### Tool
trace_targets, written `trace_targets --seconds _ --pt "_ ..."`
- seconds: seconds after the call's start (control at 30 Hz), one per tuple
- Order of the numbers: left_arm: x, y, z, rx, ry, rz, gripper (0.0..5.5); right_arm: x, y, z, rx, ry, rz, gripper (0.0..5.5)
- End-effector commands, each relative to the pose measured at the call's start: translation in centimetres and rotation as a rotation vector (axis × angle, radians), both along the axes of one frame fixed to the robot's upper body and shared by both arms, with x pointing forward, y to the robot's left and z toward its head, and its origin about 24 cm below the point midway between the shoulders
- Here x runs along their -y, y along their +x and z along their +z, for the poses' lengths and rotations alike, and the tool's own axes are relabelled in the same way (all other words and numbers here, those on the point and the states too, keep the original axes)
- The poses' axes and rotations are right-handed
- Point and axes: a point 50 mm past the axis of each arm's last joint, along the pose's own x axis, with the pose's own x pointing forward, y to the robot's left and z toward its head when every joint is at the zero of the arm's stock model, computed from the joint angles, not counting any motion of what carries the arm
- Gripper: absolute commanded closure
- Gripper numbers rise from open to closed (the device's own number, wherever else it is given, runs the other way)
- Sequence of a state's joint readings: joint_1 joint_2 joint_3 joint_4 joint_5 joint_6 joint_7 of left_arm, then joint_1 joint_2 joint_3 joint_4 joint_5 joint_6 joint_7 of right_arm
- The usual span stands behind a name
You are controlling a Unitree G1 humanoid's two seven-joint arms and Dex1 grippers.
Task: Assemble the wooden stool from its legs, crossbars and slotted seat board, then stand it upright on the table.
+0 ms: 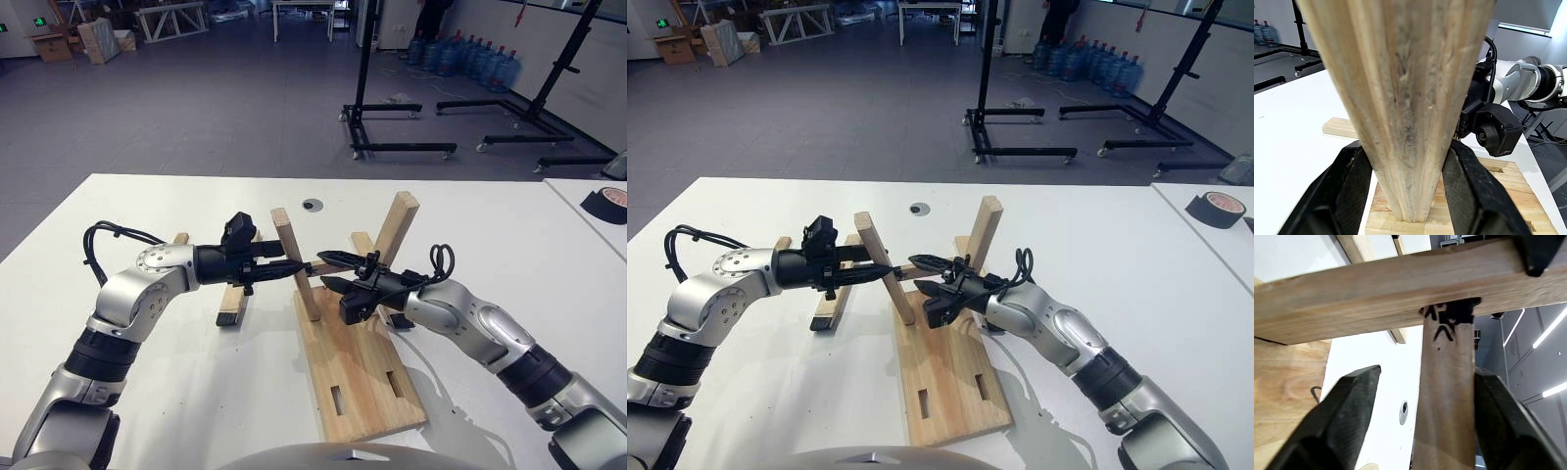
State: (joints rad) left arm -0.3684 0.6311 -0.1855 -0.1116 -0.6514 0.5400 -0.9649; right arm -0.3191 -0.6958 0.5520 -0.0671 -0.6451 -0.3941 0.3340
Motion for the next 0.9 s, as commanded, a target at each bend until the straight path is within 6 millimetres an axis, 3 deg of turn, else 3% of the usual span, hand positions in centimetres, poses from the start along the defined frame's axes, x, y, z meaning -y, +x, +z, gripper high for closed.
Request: trace_targets --seconds 0.03,0.1,0.2,0.4,0.53,0.7,0.9 --pt "-1.9 0.6 -3.7 -0.088 0.251 0.192 3.49 5.5 -4.6 -10.6 -0.484 -0.589 -0.085 1.83" --pt "-1.9 0.7 -3.6 -0.082 0.255 0.189 3.49 5.6 -4.3 -9.7 -0.447 -0.59 -0.092 1.34" --pt "-1.9 0.7 -3.4 -0.07 0.258 0.19 3.49 5.4 -4.0 -8.3 -0.424 -0.549 -0.099 1.34" --pt "-3.1 1.0 -2.2 -0.019 0.271 0.232 3.49 3.7 -1.1 -3.5 -0.263 -0.427 -0.103 1.34" --pt "-3.1 1.1 -1.9 -0.01 0.279 0.237 3.49 3.4 -1.3 -1.1 -0.312 -0.434 -0.073 1.34" --pt "-2.6 1.2 -1.9 0.002 0.284 0.228 3.49 2.0 -1.0 1.0 -0.388 -0.276 -0.077 1.34" --pt "-2.5 1.1 -2.3 -0.007 0.28 0.251 3.49 0.1 0.3 4.2 -0.244 -0.129 0.044 1.34"
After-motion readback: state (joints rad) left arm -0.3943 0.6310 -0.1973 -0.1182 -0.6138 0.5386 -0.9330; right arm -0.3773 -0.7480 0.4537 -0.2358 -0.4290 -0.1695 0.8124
